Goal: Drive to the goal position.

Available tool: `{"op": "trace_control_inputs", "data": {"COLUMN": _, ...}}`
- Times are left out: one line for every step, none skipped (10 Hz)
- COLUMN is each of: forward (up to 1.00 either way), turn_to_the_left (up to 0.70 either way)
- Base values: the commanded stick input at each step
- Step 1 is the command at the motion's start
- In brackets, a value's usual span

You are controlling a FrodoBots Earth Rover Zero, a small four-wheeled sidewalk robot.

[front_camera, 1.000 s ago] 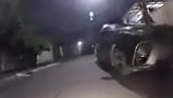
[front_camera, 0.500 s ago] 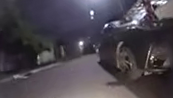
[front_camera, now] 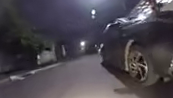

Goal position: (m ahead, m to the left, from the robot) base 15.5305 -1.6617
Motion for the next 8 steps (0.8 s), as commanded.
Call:
{"op": "trace_control_inputs", "data": {"forward": 0.7, "turn_to_the_left": 0.0}}
{"op": "trace_control_inputs", "data": {"forward": 0.7, "turn_to_the_left": 0.0}}
{"op": "trace_control_inputs", "data": {"forward": 0.7, "turn_to_the_left": 0.0}}
{"op": "trace_control_inputs", "data": {"forward": 0.7, "turn_to_the_left": 0.0}}
{"op": "trace_control_inputs", "data": {"forward": 0.7, "turn_to_the_left": 0.0}}
{"op": "trace_control_inputs", "data": {"forward": 0.7, "turn_to_the_left": 0.0}}
{"op": "trace_control_inputs", "data": {"forward": 0.7, "turn_to_the_left": 0.0}}
{"op": "trace_control_inputs", "data": {"forward": 0.7, "turn_to_the_left": 0.0}}
